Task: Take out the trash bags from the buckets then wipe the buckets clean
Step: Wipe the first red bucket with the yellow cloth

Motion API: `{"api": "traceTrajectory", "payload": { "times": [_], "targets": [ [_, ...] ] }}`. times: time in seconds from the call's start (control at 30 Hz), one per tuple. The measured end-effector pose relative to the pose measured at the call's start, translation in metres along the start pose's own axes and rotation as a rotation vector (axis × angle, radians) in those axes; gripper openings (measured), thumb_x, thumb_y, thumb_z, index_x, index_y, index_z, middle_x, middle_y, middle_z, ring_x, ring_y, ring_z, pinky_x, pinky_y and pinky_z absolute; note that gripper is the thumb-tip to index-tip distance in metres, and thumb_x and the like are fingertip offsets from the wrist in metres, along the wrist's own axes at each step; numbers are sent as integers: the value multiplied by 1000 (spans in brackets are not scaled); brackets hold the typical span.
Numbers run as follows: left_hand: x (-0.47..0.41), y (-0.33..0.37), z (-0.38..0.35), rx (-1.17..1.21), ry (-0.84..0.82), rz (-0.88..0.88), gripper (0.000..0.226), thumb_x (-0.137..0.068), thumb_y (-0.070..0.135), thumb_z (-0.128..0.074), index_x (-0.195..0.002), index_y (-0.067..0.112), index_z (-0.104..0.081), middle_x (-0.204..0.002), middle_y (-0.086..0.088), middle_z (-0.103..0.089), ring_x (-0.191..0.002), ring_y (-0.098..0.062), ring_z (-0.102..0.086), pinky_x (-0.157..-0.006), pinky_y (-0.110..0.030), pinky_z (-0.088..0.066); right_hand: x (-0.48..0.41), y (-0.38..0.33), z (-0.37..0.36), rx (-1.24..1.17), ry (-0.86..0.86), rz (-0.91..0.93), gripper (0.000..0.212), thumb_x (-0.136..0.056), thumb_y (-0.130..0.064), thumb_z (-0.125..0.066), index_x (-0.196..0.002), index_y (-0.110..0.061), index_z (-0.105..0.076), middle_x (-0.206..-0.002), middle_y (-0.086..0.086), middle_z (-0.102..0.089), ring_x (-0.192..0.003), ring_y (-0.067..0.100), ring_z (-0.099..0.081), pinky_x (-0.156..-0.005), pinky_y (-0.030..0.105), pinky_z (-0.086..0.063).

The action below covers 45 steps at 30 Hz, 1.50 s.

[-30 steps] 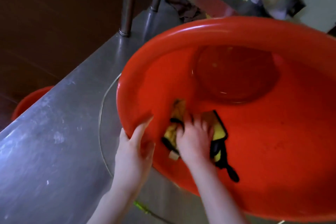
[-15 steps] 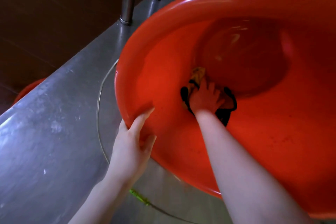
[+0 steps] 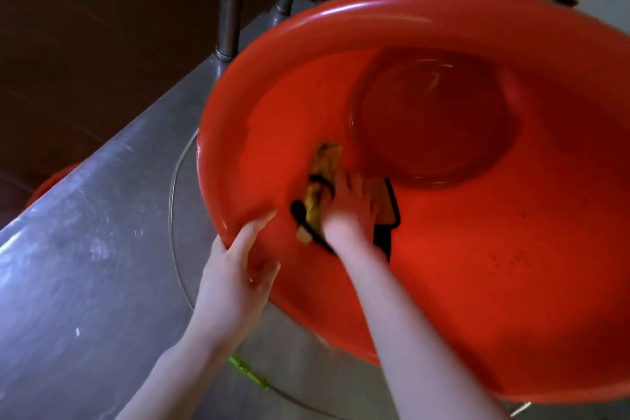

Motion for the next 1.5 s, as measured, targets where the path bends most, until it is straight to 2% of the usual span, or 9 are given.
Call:
{"api": "traceTrajectory", "payload": {
  "times": [0.1,0.2,0.3,0.63,0.77,0.87,1.2,1.33,1.5],
  "targets": [
    [3,2,-3,3,-14,23,71,-87,13,-69,-137,55,-39,-123,2,-46,-90,-22,-59,-82,-27,-48,-51,6,10,-157,-4,-171,53,-100,-35,-38,-151,-30,-22,-157,4,-21,-142,31,-21,-114,53,-17],
    [10,9,-6,-2,-13,48,70,-87,12,-67,-136,53,-39,-125,-1,-47,-96,-25,-60,-81,-26,-48,-51,6,12,-139,11,-165,54,-100,-34,-39,-151,-30,-24,-155,5,-23,-141,31,-22,-114,52,-17],
    [6,15,11,-37,-1,66,69,-84,9,-67,-131,53,-43,-120,-3,-50,-93,-20,-58,-70,-20,-43,-12,-4,9,-81,-30,-40,54,-99,-35,-42,-150,-27,-28,-154,5,-27,-139,31,-28,-113,49,-24],
    [-32,88,111,-315,-127,-62,75,-73,14,-72,-133,54,-48,-102,1,-51,-98,-26,-62,-78,-29,-49,81,-87,71,-425,-62,339,47,-89,-12,-56,-136,-19,-51,-132,8,-51,-124,31,-42,-104,34,-33],
    [-44,135,150,-472,-130,-214,79,-75,19,-74,-142,48,-41,-109,0,-54,-100,-27,-61,-79,-31,-47,81,-93,108,-473,-55,232,49,-94,-13,-56,-141,-16,-47,-144,16,-44,-137,31,-35,-108,25,-23],
    [-50,164,181,-550,-92,-328,75,-80,21,-72,-143,47,-40,-96,1,-49,-86,-25,-57,-73,-33,-44,86,-77,142,-505,88,108,46,-93,-10,-58,-138,-8,-50,-140,21,-48,-133,35,-37,-101,23,-22],
    [-69,218,220,-765,-71,-635,64,-92,13,-62,-147,37,-41,-111,-3,-49,-60,-14,-55,-58,-23,-50,68,-41,207,-286,331,9,42,-96,-14,-52,-138,-17,-51,-142,11,-42,-126,41,-40,-107,44,-35],
    [-89,244,213,-805,-69,-657,62,-94,12,-57,-148,39,-39,-121,-4,-48,-65,-18,-62,-61,-30,-59,24,-61,216,-166,297,111,45,-95,-14,-47,-139,-27,-47,-147,11,-37,-126,42,-41,-105,46,-38],
    [-105,264,198,-738,52,-701,51,-92,7,-63,-138,28,-56,-132,-9,-53,-75,-27,-68,-66,-39,-61,-29,-77,181,25,235,239,61,-93,-29,-53,-149,-32,-29,-155,6,-25,-135,38,-31,-112,49,-28]
  ]
}}
Point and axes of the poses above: each hand's wrist, its own x-axis away from the middle knuckle, its own z-axis out of the back of the hand, y = z × x, the point moved 6 cm from there along -x, towards the middle knuckle
